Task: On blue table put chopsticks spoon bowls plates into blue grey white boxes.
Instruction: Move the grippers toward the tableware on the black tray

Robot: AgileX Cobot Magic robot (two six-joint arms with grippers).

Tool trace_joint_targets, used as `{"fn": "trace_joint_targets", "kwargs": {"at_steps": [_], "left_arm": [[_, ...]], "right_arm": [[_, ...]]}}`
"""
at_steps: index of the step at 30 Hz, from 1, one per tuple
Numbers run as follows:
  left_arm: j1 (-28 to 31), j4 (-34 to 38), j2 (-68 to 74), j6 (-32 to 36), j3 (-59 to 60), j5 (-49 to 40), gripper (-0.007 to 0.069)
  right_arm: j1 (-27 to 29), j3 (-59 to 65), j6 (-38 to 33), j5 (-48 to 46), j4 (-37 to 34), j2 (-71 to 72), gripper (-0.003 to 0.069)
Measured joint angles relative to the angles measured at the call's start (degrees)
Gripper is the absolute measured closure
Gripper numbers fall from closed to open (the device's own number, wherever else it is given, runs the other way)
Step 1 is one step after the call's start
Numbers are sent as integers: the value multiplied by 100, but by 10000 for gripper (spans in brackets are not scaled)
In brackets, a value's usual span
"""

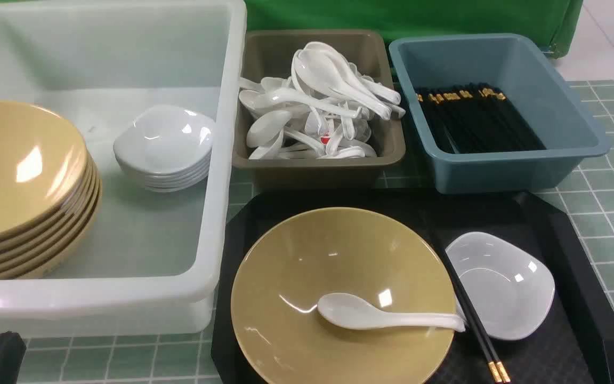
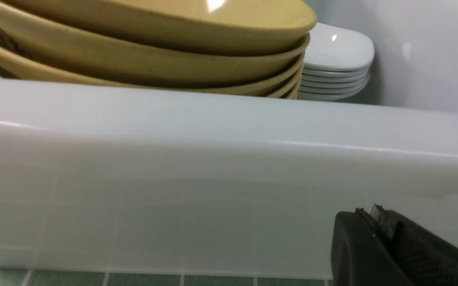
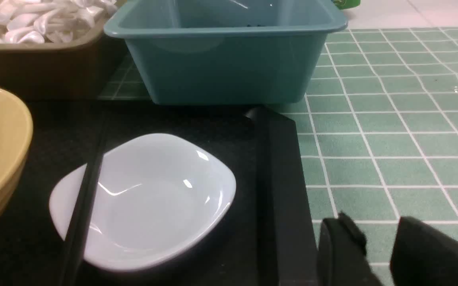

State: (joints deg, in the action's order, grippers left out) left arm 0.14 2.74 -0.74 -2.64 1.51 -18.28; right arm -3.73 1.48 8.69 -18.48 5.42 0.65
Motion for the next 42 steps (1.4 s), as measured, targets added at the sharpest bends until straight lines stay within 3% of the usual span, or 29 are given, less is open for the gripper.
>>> {"fn": "trace_joint_targets", "kwargs": {"at_steps": [42], "left_arm": [[0, 0, 0, 0, 0, 0, 630]], "right_arm": [[0, 0, -131, 5, 0, 0, 421]]}}
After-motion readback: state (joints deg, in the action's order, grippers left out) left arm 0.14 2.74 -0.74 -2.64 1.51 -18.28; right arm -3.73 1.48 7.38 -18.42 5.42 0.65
